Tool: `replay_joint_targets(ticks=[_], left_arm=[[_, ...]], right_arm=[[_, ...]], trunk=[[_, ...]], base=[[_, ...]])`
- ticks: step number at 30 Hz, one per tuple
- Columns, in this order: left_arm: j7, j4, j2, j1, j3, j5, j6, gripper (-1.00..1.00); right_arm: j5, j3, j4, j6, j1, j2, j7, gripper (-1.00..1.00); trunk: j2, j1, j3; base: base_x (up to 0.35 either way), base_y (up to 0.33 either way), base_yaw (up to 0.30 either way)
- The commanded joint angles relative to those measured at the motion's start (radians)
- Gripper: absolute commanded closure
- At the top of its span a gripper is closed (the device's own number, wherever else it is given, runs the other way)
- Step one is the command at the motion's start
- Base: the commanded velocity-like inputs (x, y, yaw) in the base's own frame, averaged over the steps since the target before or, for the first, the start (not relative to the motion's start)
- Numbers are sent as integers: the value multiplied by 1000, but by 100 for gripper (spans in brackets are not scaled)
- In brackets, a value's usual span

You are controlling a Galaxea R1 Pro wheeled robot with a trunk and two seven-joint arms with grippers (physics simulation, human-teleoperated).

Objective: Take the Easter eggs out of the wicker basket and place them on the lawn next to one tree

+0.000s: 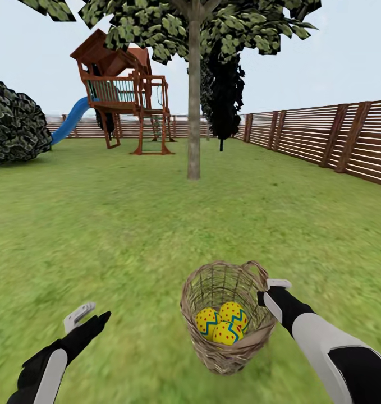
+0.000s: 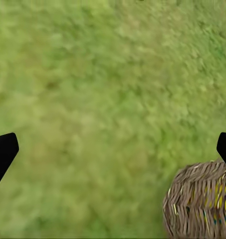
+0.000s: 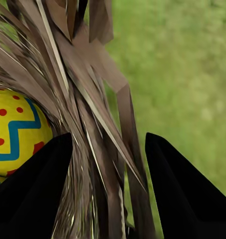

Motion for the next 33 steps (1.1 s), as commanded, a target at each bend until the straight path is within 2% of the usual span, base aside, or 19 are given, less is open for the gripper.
replay_joint_targets(ticks=[1, 4, 5, 6, 7, 10, 11, 13, 14, 16, 18, 20, 33], left_arm=[[7, 11, 1, -1, 0, 12, 6, -100], [-6, 71, 10, -1, 3, 13, 9, -100], [-38, 76, 11, -1, 4, 15, 10, -100], [-110, 95, 21, -1, 5, 14, 11, -100], [-176, 110, 43, -1, 5, 15, 13, -100], [-274, 154, 86, -1, 7, 19, 16, -100], [-305, 172, 105, -1, 7, 28, 23, -100], [-441, 259, 177, -1, 7, 74, 73, -100], [-483, 291, 201, -1, 7, 86, 87, -100], [-529, 323, 227, -1, 7, 97, 99, -100], [-540, 372, 236, -3, 7, 100, 102, -100], [-541, 382, 237, -4, 7, 99, 102, -100], [-540, 384, 233, -4, 7, 96, 100, -100]], right_arm=[[-12, 6, -3, 5, 0, -1, -5, 100], [-12, 6, -3, 5, 0, 0, -5, 100], [-12, 6, -3, 5, 0, 0, -5, 100], [-12, 6, -3, 5, 0, 0, -5, 100], [-12, 6, -3, 5, -1, -1, -5, 100], [-12, 6, -2, 5, 0, 0, -5, 100], [-12, 6, -2, 5, 0, 0, -5, 100], [-12, 6, -1, 5, -1, 0, -5, 100], [-12, 6, -1, 5, -1, 0, -5, 100], [-12, 6, -1, 5, 0, 0, -5, 100], [-12, 6, -1, 5, 0, 0, -5, 100], [-12, 6, -1, 5, 0, 0, -5, 100], [-12, 6, -1, 5, 0, 0, -5, 100]], trunk=[[0, 0, -1], [0, 0, -1], [0, 0, -1], [0, 0, -1], [0, 0, -1], [0, 0, -1], [0, 0, -1], [0, 0, -1], [0, 0, -1], [0, 0, -1], [0, 0, -1], [0, 0, -1], [0, 0, -1]], base=[[334, 0, 0], [334, 0, 0], [334, 0, 0], [334, 0, 0], [334, 0, 0], [334, 0, 0], [334, 0, 0], [334, 0, 0], [334, 0, 0], [334, 0, 0], [334, 0, 0], [334, 0, 0], [334, 0, 0]])
